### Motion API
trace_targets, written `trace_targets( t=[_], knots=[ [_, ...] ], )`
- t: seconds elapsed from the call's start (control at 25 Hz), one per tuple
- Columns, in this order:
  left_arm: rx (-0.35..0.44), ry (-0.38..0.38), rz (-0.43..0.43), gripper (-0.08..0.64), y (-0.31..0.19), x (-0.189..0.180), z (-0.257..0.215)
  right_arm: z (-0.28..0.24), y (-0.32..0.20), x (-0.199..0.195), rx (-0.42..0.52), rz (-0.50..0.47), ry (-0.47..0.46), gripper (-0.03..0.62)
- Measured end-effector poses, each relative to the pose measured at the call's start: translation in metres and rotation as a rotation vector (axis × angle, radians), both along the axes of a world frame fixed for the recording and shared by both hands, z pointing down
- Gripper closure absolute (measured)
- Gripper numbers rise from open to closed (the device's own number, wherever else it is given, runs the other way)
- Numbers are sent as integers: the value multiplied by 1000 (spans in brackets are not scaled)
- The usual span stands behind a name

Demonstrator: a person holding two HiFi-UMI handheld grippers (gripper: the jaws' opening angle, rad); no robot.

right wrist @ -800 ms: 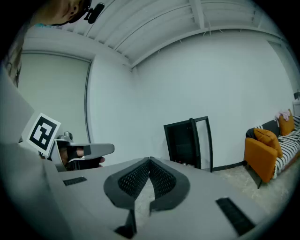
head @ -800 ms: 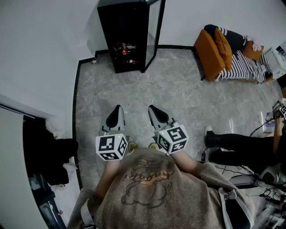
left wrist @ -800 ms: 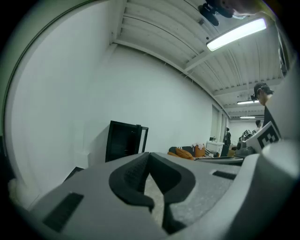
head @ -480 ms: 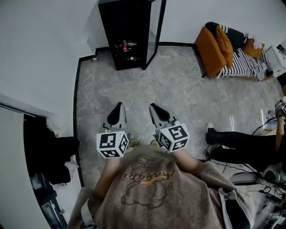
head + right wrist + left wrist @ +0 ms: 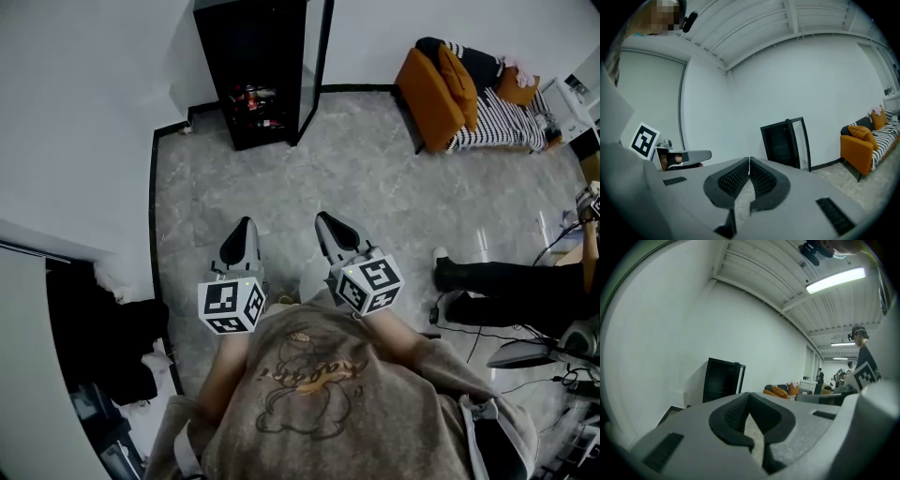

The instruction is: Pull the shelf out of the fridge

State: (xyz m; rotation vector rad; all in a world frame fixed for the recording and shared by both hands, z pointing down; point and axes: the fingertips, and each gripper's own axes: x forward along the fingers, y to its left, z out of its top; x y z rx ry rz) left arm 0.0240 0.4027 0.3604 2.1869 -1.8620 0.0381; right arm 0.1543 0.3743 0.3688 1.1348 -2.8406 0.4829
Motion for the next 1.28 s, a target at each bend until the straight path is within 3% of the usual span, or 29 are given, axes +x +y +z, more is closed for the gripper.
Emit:
trace_targets(
  t=[0.52, 1.28],
  knots=[
    [-4, 20, 9, 554, -49, -31, 13, 12, -55, -35, 2, 22, -3, 569],
    [-31, 32, 22, 554, -164, -61, 24, 26, -160, -65, -35, 18, -12, 569]
  ],
)
